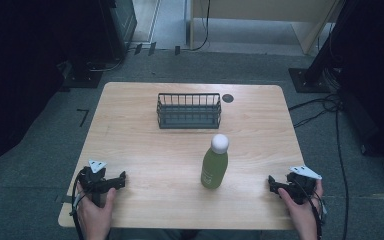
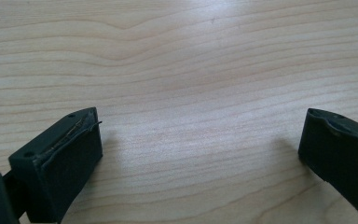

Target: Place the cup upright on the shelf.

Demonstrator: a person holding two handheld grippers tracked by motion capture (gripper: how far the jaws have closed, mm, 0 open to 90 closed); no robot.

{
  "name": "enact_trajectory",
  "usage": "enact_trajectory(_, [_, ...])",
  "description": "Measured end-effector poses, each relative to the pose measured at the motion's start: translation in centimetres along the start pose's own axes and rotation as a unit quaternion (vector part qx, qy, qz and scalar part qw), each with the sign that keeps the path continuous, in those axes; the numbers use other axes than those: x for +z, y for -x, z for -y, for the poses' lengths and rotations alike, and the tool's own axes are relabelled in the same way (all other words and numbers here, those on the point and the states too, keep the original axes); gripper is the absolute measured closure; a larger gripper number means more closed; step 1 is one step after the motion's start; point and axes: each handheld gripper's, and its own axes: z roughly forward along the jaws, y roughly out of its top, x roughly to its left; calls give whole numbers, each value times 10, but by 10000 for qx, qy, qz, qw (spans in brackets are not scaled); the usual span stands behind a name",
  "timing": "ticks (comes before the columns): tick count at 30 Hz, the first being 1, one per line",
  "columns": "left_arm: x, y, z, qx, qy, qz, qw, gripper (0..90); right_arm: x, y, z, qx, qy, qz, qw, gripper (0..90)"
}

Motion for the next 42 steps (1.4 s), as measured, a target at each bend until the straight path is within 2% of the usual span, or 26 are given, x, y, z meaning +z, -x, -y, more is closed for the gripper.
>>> enact_trajectory(5, [0,0,0,0,0,1,10000,0,-1,-1,1,19,-8,17,10000,0])
enact_trajectory(8, [0,0,0,2,1,-1,10000,0,-8,-2,1,-59,-10,-26,10000,0])
enact_trajectory(17, [0,1,0,-7,8,-8,10000,0,-19,-7,-4,-51,34,-147,9999,4])
enact_trajectory(19, [0,1,0,7,1,-2,10000,0,-24,-13,-6,0,87,-253,9996,23])
enact_trajectory(27, [0,1,0,1,3,3,10000,0,-36,-30,-17,-212,242,-382,9988,37])
enact_trajectory(42, [0,1,0,1,2,3,10000,0,-38,-50,-24,-401,248,-503,9976,39])
